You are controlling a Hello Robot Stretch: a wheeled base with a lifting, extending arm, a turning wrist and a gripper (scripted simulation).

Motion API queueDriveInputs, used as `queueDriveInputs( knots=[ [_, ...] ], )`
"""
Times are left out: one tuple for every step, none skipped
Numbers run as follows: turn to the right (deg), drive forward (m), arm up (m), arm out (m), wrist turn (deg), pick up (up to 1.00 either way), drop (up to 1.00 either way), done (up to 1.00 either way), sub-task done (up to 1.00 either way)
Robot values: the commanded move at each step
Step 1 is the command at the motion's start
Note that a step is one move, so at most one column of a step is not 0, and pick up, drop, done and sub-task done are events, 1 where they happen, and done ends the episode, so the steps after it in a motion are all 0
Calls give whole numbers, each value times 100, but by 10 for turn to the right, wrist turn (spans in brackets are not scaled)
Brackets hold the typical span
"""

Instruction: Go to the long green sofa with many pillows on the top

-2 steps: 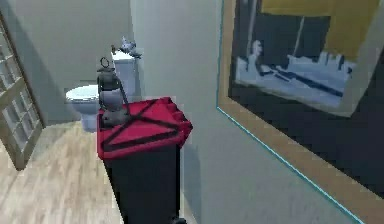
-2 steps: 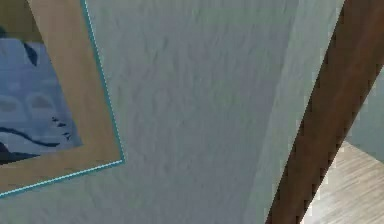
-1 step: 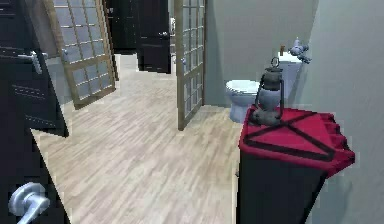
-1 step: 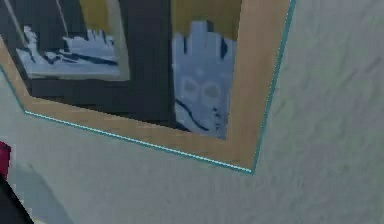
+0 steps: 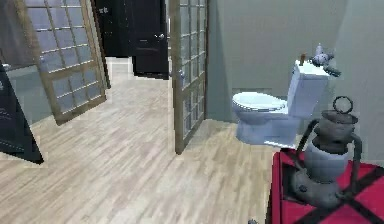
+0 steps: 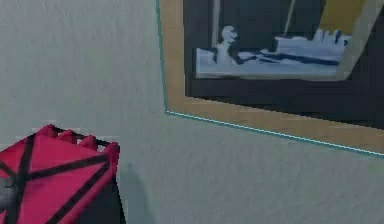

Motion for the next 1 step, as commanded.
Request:
queueDriveInputs(
  knots=[
    [-240, 0, 0, 0, 0, 0, 0, 0, 0]
  ],
)
